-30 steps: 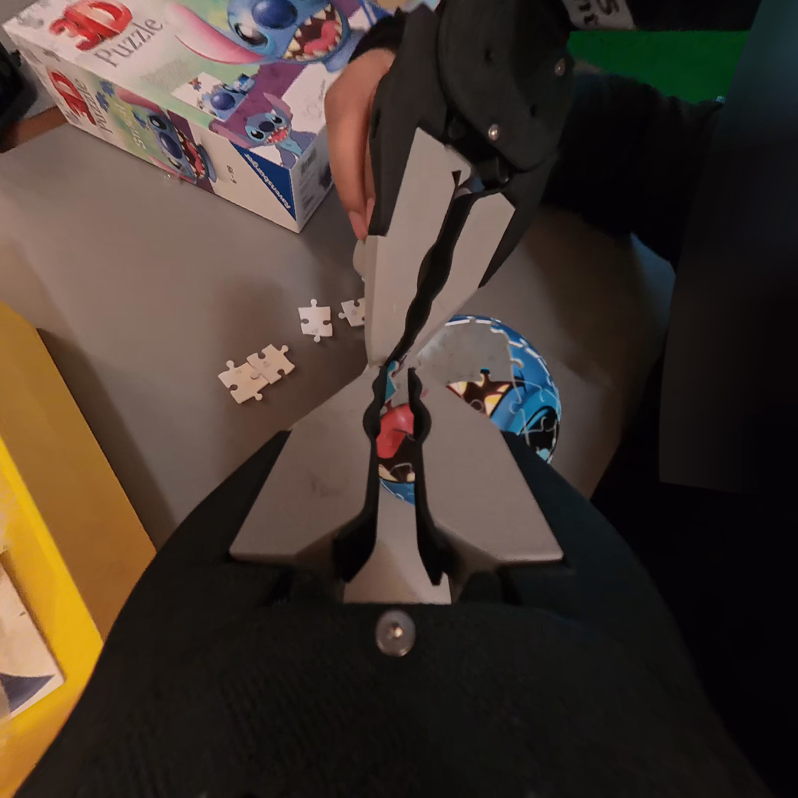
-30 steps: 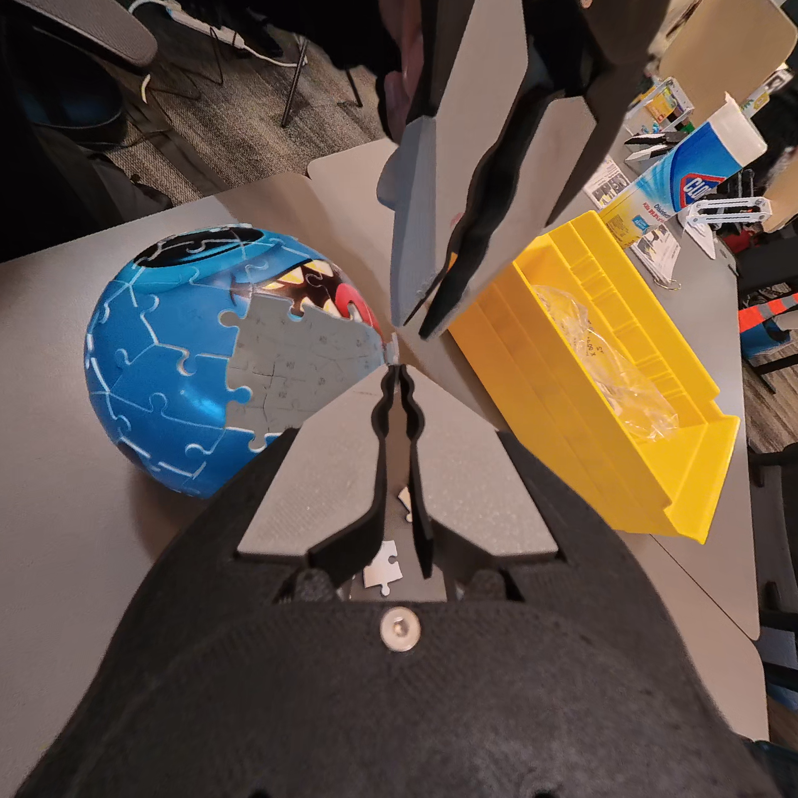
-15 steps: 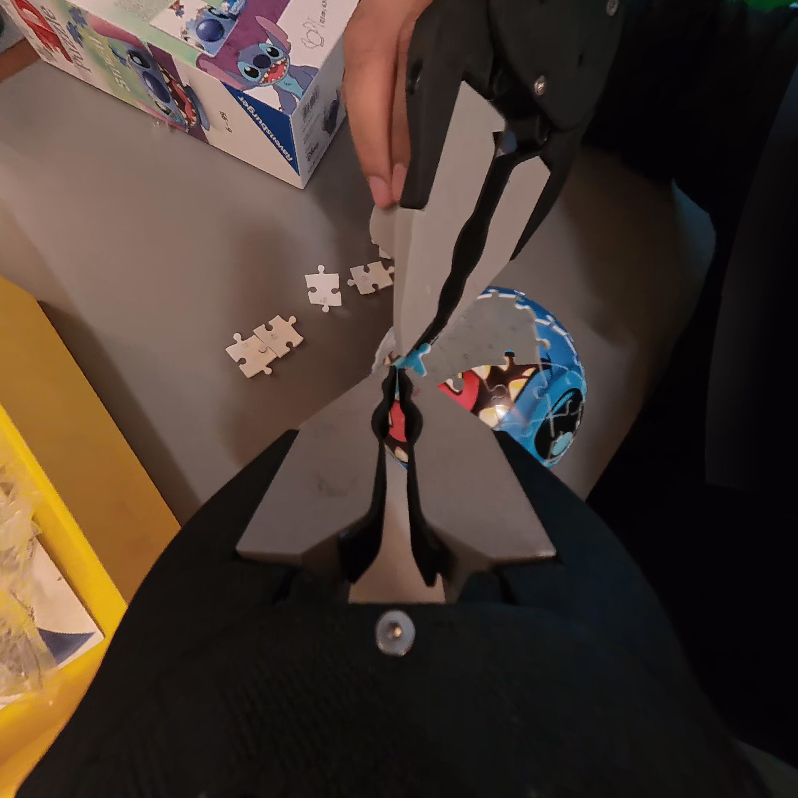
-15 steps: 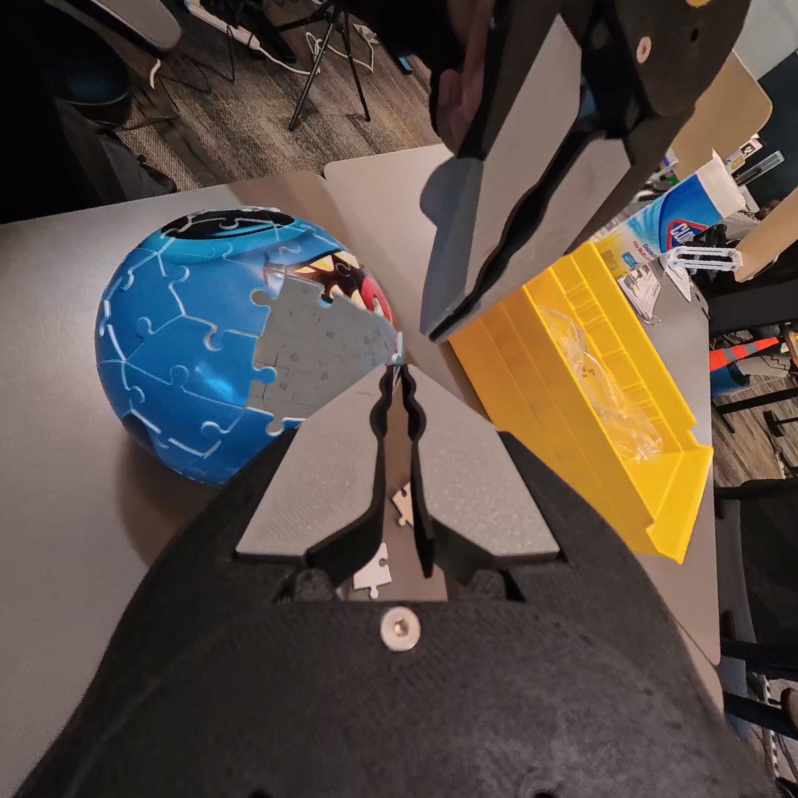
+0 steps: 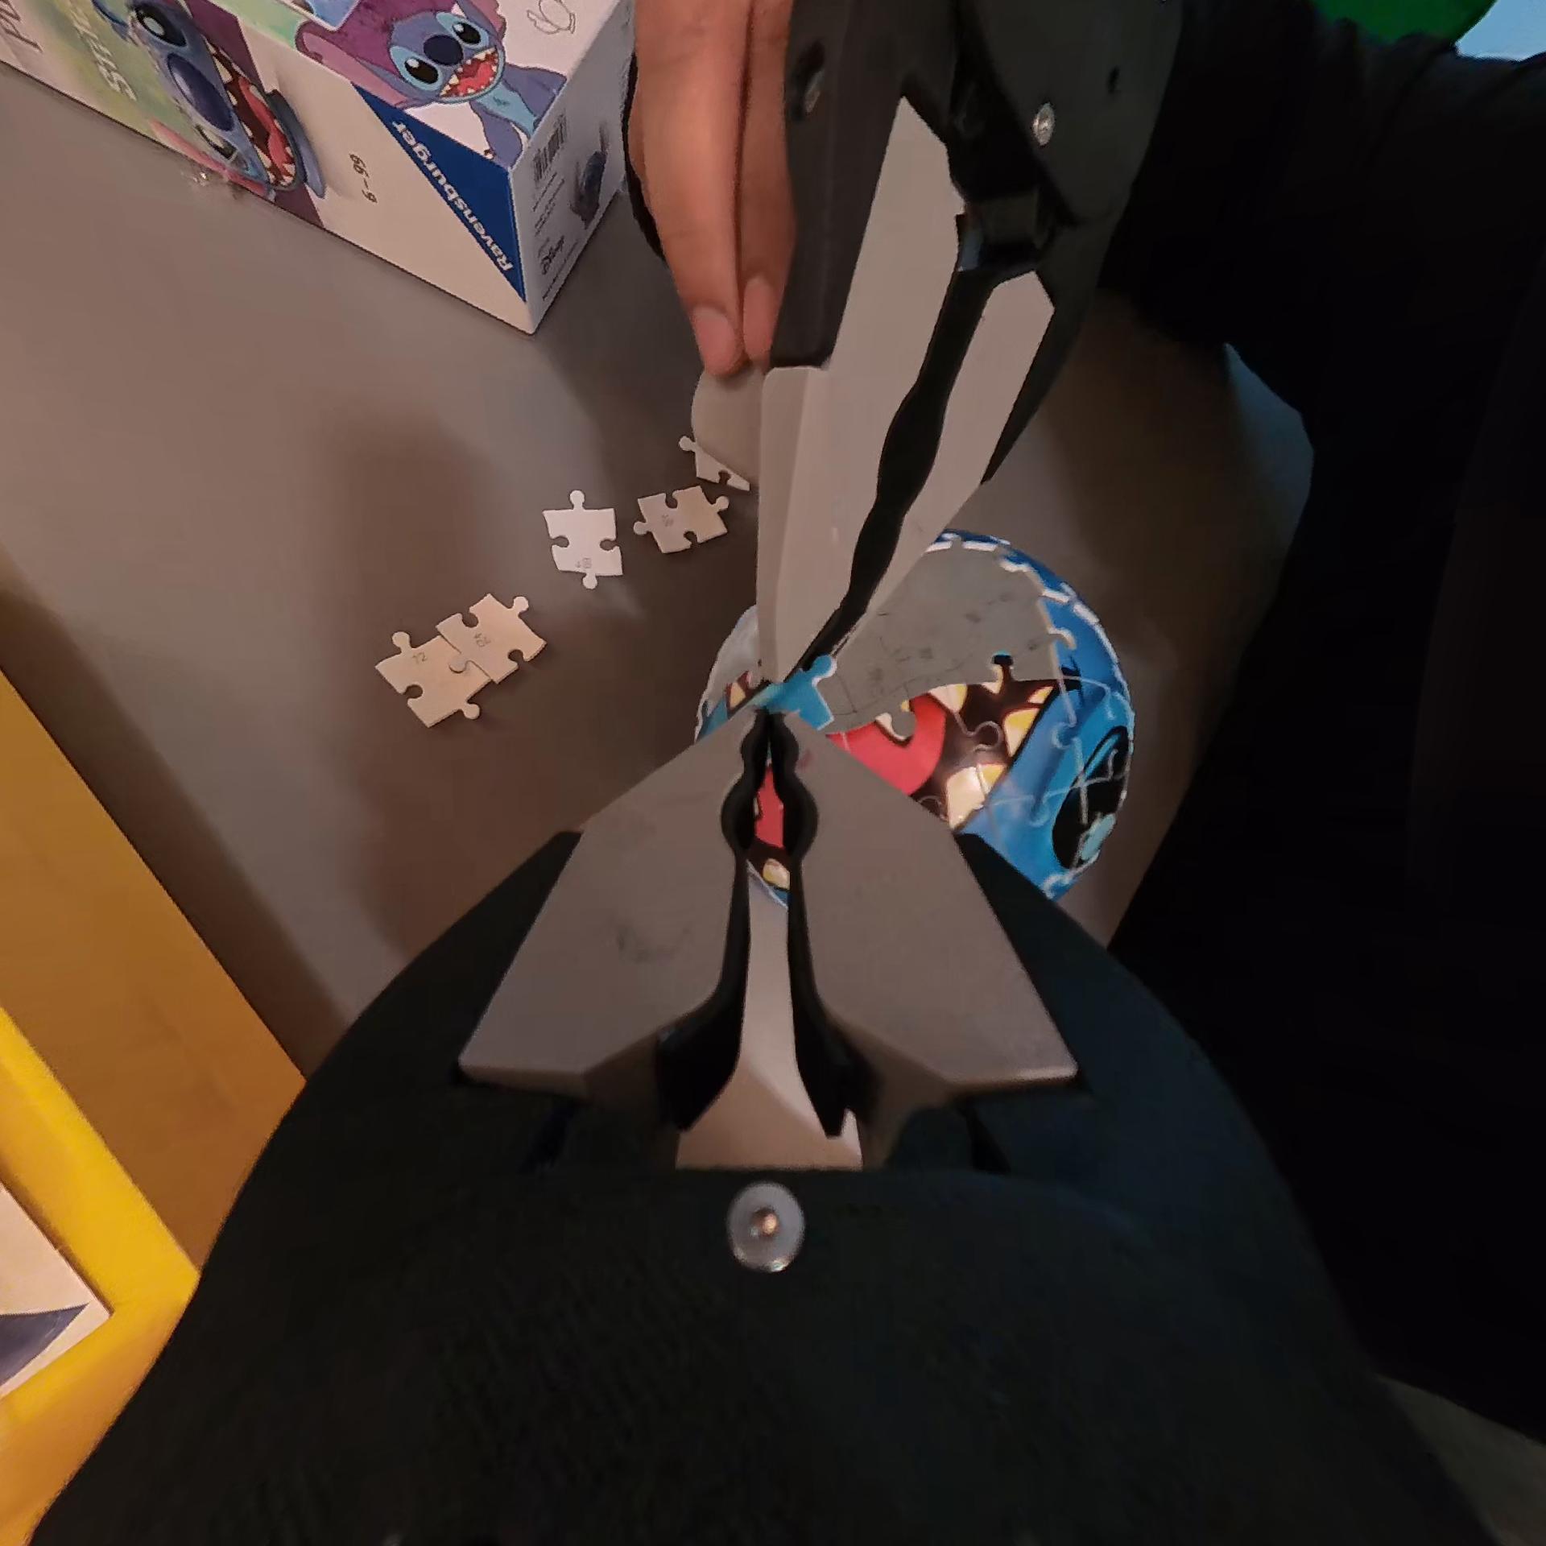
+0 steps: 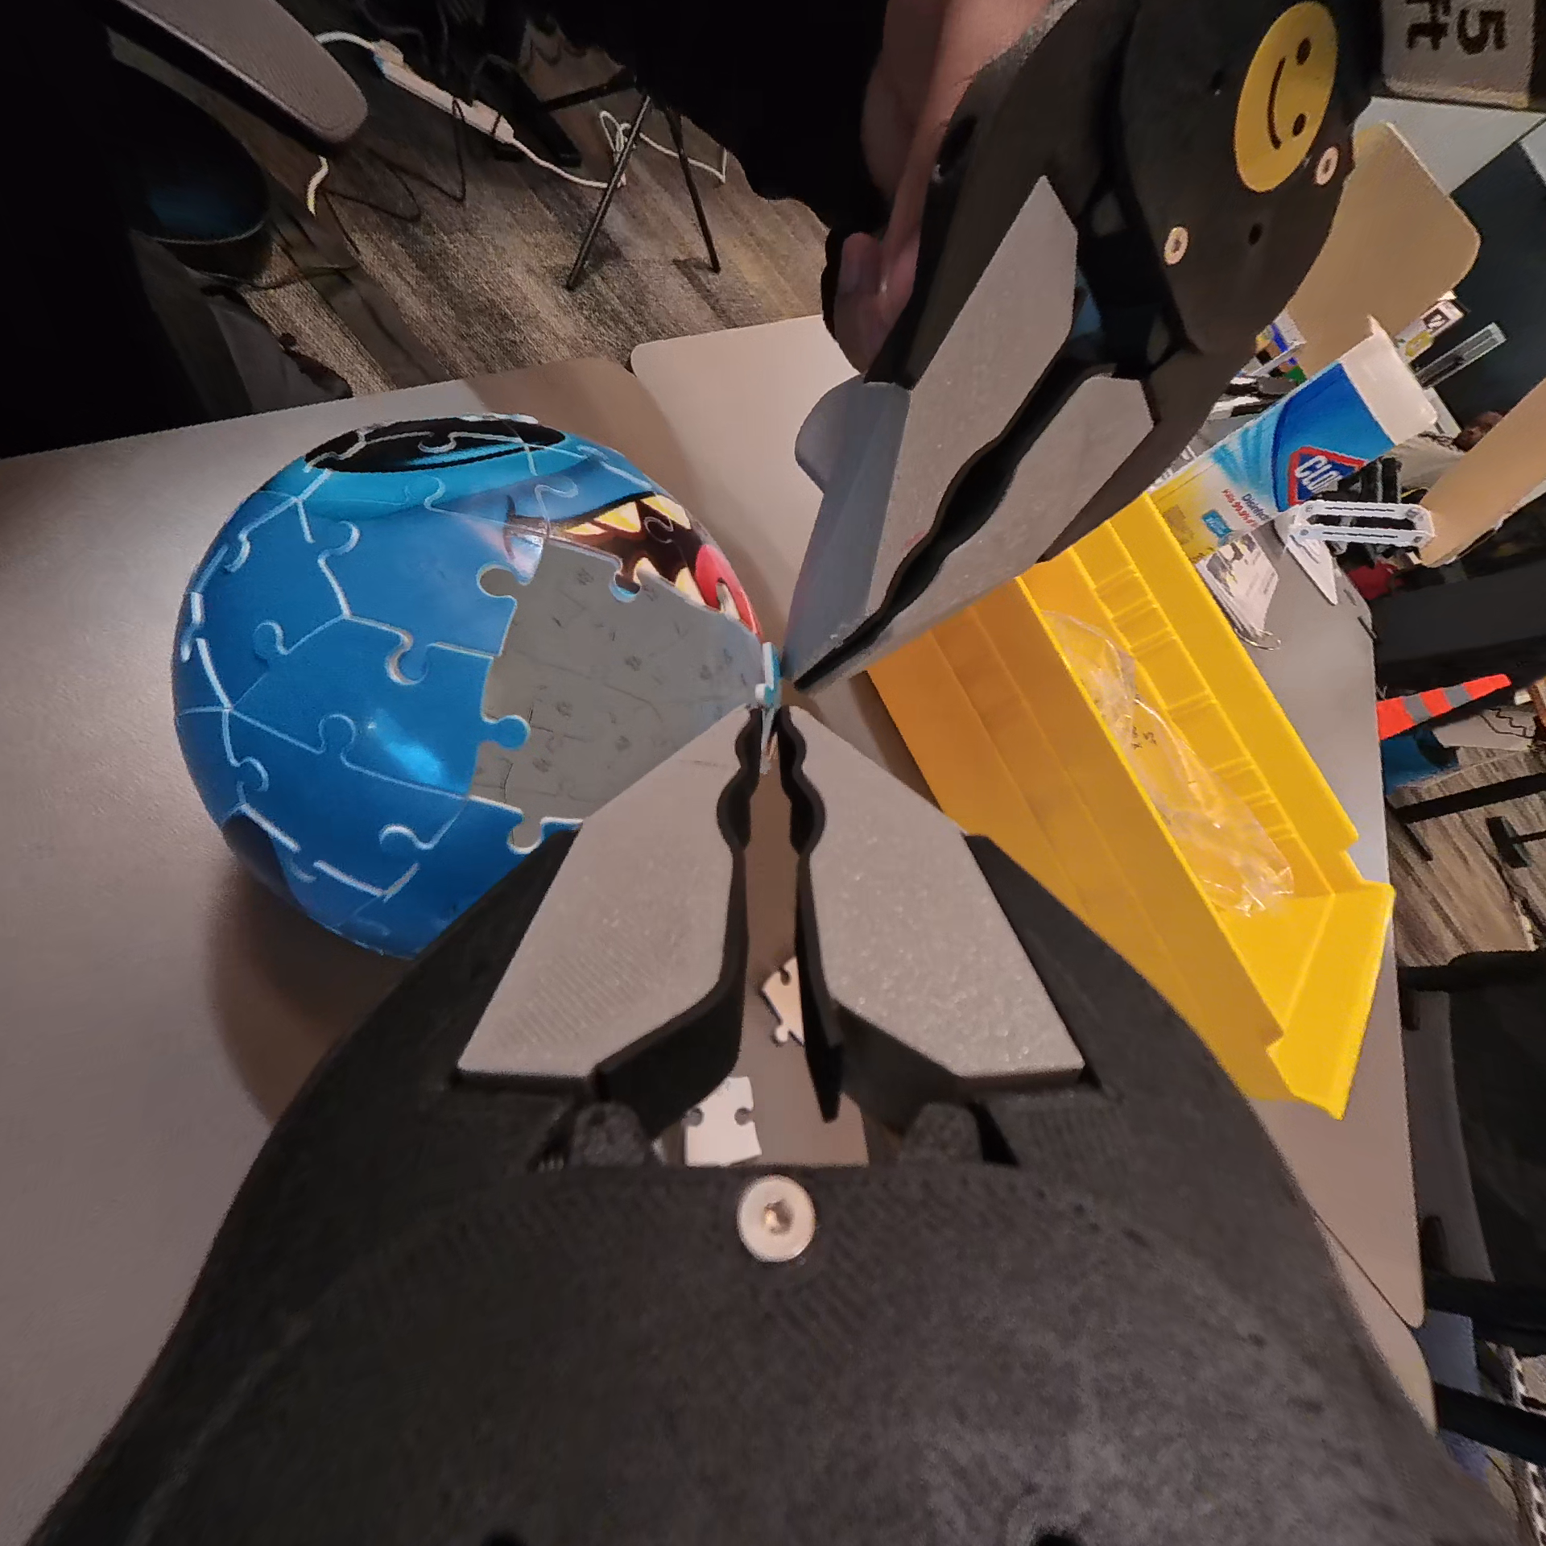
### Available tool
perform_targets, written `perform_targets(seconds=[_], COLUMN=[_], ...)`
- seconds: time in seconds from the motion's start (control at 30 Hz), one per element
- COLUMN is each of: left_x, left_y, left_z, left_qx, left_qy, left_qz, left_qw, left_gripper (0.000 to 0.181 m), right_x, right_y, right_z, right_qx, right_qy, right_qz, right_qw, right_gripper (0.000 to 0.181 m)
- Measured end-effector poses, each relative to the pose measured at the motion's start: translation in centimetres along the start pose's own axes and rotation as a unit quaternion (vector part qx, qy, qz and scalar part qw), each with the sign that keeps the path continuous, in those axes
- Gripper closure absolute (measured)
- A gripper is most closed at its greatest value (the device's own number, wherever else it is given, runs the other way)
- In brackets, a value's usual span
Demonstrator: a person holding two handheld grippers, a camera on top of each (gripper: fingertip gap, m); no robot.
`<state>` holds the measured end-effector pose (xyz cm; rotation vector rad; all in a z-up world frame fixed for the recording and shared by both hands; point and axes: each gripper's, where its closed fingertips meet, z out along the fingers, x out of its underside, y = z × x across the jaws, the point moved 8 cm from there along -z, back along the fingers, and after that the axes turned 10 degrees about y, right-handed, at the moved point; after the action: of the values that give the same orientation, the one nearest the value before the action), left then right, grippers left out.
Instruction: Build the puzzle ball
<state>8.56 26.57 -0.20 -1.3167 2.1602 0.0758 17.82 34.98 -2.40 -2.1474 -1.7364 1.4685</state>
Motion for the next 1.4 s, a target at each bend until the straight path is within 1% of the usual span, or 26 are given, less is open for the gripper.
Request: perform_targets(seconds=[0.23,0.33,0.87,1.07,1.23,1.4], left_x=[0.1,0.2,0.2,0.3,0.4,1.0], left_y=[0.2,0.5,0.4,0.9,1.2,1.5], left_z=[-0.3,-0.3,0.1,0.3,0.4,0.1], left_qx=[-0.001,0.001,0.012,0.019,0.035,0.027], left_qy=[-0.008,-0.011,-0.016,-0.015,-0.028,-0.049], left_qz=[0.002,-0.003,0.005,0.007,0.003,-0.009], left_qw=[1.0,1.0,1.0,1.0,0.999,0.998], left_gripper=[0.181,0.181,0.181,0.181,0.181,0.181], right_x=[0.2,0.1,0.7,0.7,0.9,1.1], right_y=[-0.5,-0.7,-0.6,-0.8,-0.8,-0.9], right_z=[-0.3,-0.6,-0.3,-0.4,-0.3,-0.3], right_qx=[0.004,-0.001,-0.028,-0.035,-0.041,-0.045], right_qy=[-0.005,-0.015,-0.034,-0.042,-0.047,-0.054], right_qz=[0.009,0.017,0.038,0.054,0.067,0.076], right_qw=[1.0,1.0,0.998,0.997,0.996,0.995], right_gripper=[0.181,0.181,0.181,0.181,0.181,0.181])
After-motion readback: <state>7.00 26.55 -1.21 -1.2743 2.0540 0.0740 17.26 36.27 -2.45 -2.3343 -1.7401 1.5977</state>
